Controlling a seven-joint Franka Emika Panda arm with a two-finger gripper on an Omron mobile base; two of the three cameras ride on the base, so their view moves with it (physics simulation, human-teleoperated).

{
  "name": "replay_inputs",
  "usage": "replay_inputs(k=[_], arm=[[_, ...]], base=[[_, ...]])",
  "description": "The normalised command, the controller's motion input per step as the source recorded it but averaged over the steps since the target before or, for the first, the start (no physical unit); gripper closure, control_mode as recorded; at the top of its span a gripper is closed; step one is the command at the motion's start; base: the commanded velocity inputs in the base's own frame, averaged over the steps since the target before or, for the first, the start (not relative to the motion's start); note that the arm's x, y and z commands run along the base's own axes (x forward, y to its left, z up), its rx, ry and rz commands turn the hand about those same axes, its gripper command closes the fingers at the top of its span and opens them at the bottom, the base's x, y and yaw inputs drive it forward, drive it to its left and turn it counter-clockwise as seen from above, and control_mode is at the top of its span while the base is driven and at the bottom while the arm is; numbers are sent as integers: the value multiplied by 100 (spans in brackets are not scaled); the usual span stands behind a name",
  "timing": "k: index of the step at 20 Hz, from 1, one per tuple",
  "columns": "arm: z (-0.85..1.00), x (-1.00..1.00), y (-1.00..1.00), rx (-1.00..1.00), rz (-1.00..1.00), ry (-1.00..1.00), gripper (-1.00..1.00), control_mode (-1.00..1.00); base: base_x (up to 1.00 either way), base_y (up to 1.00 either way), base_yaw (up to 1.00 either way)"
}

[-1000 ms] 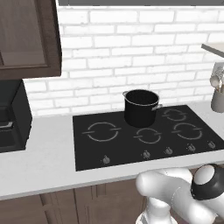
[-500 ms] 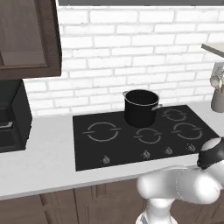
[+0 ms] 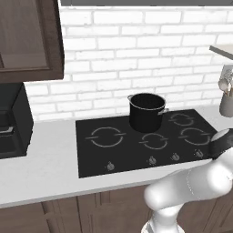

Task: Pick the kettle from the counter and place it on a stove burner. Then turn the burner on.

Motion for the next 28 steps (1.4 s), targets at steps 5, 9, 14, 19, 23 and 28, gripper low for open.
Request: replay_inputs(k=[5,9,14,19,23,28], arm=[[-35,0,-22,0,-4,0,-100,-100],[-14,0,-20,0,-2,0,-100,-100],[-20,0,-36,-1,0,0,-100,-100],[-19,0,0,-6,0,0,-100,-100],[-4,0,0,-1,0,0,-100,-100],[-20,0,0,-8,0,0,-100,-100]], base=[[0,0,0],[0,0,0],[0,0,0],[0,0,0],[0,0,0],[0,0,0]])
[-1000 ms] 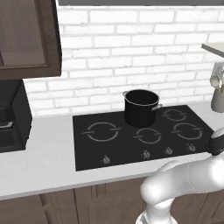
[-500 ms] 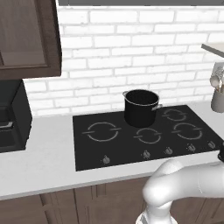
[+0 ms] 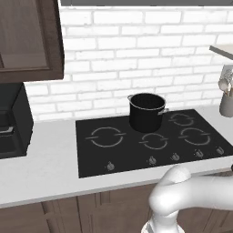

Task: Pick the kettle from the counter and place it on a stove burner. Then turn the burner on.

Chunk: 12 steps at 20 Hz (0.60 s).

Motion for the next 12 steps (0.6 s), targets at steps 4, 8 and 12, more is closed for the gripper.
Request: replay_inputs(k=[4,8,12], arm=[[-23,1,0,-6,0,-2,-100,-100],[-16,15,0,-2,0,-7,-100,-100],[-3,18,-15,0,0,-8,-100,-100]], base=[[0,0,0],[0,0,0],[0,0,0]])
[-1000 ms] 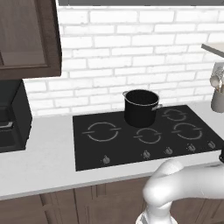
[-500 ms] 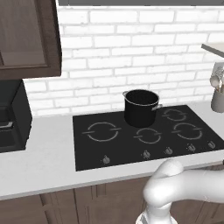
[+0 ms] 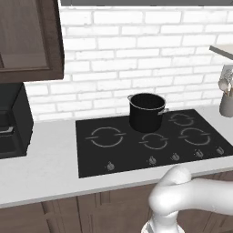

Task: Pick the kettle from the counter and place it on a stove burner. Then turn the burner on.

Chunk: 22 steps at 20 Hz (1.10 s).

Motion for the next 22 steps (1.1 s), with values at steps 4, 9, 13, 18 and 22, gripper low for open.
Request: replay_inputs(k=[4,9,13,18,22], arm=[[-8,13,-23,-1,0,0,-100,-100],[-9,17,-19,-2,-2,0,-100,-100],[-8,16,-32,-1,-4,0,-100,-100],[-3,21,-33,0,-5,0,-100,-100],[0,32,-9,0,0,0,-100,-100]], base=[[0,0,0],[0,0,0],[0,0,0],[0,0,0],[0,0,0]])
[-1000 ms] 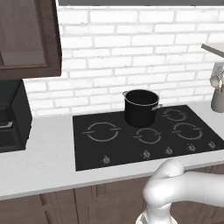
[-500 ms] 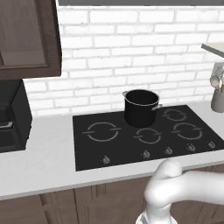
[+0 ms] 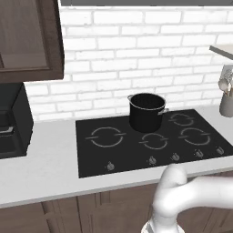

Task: Pick the kettle from the counter and place it on a stove burner. Then turn the burner on.

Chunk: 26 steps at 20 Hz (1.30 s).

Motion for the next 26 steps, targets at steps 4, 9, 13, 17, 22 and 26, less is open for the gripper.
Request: replay_inputs(k=[4,9,13,17,22,26], arm=[[-11,27,-12,-3,0,0,-100,-100],[-26,18,-22,-8,0,0,-100,-100],[-28,20,-17,-8,0,0,-100,-100],[-8,11,-1,-1,0,0,100,-100],[1,0,0,0,0,-2,100,-100],[21,-2,6,2,0,-12,100,-100]], base=[[0,0,0],[0,0,0],[0,0,0],[0,0,0],[0,0,0],[0,0,0]])
